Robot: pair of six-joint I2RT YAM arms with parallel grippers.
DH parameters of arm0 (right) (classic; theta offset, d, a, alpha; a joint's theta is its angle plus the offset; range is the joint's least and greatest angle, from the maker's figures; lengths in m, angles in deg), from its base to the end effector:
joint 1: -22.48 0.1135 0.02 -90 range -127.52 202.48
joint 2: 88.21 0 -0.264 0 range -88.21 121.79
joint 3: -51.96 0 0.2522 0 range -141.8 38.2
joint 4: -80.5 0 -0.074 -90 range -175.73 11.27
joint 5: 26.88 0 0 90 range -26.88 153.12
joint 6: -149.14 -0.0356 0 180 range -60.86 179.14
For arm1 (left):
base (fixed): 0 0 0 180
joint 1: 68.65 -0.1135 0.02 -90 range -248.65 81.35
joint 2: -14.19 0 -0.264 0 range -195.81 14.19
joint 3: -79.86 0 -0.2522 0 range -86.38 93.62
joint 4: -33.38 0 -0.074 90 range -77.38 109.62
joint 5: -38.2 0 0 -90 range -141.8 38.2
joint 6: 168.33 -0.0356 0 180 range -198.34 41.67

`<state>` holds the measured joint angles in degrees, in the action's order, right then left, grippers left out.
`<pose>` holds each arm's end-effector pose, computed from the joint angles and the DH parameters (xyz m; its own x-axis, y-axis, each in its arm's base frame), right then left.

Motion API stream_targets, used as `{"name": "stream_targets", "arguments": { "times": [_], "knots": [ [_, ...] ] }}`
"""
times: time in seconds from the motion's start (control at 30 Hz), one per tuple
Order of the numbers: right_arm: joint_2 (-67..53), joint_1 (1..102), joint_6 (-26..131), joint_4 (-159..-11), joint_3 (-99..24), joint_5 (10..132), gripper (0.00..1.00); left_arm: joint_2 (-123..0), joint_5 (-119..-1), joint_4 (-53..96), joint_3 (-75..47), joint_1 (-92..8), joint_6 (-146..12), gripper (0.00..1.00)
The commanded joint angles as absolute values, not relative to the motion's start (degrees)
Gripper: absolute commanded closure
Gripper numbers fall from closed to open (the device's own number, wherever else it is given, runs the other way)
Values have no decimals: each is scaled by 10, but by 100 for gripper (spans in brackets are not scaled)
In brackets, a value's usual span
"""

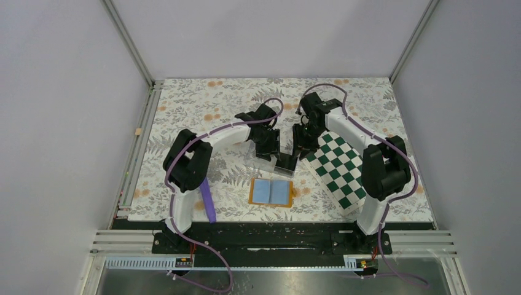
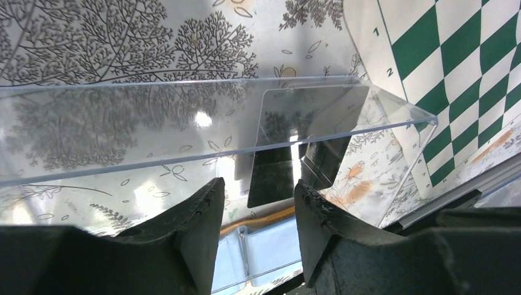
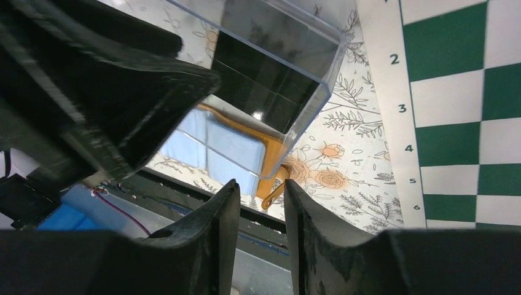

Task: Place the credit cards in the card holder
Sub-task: Pick up the credit card from the storage box.

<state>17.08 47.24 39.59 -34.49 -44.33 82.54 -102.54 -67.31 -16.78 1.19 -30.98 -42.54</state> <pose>0.3295 0.1650 0.2253 -0.9826 -0.1057 -0.1526 -0.1585 0.9056 0.3934 0.3319 -0.2683 0.1837 -0.9801 0.0448 -0.1932 0.1273 0.8892 -0.4394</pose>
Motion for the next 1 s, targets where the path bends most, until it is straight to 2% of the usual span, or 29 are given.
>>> {"name": "stream_targets", "arguments": {
  "times": [0.0,0.13,0.33,0.5,0.73,0.97],
  "knots": [
    [138,474,409,-326,-487,807,60,-999,-706,-130,-1,-318,-428,54],
    [154,486,407,-322,-502,811,66,-1007,-714,-124,-1,-322,-427,56],
    [208,512,396,-322,-516,793,86,-1014,-709,-124,-3,-324,-424,61],
    [260,530,390,-321,-530,751,98,-1023,-709,-124,-2,-324,-423,64],
    [300,548,374,-319,-538,667,100,-1043,-722,-122,5,-324,-420,68],
    [315,554,369,-323,-528,649,100,-1052,-740,-120,9,-321,-418,71]
  ]
}}
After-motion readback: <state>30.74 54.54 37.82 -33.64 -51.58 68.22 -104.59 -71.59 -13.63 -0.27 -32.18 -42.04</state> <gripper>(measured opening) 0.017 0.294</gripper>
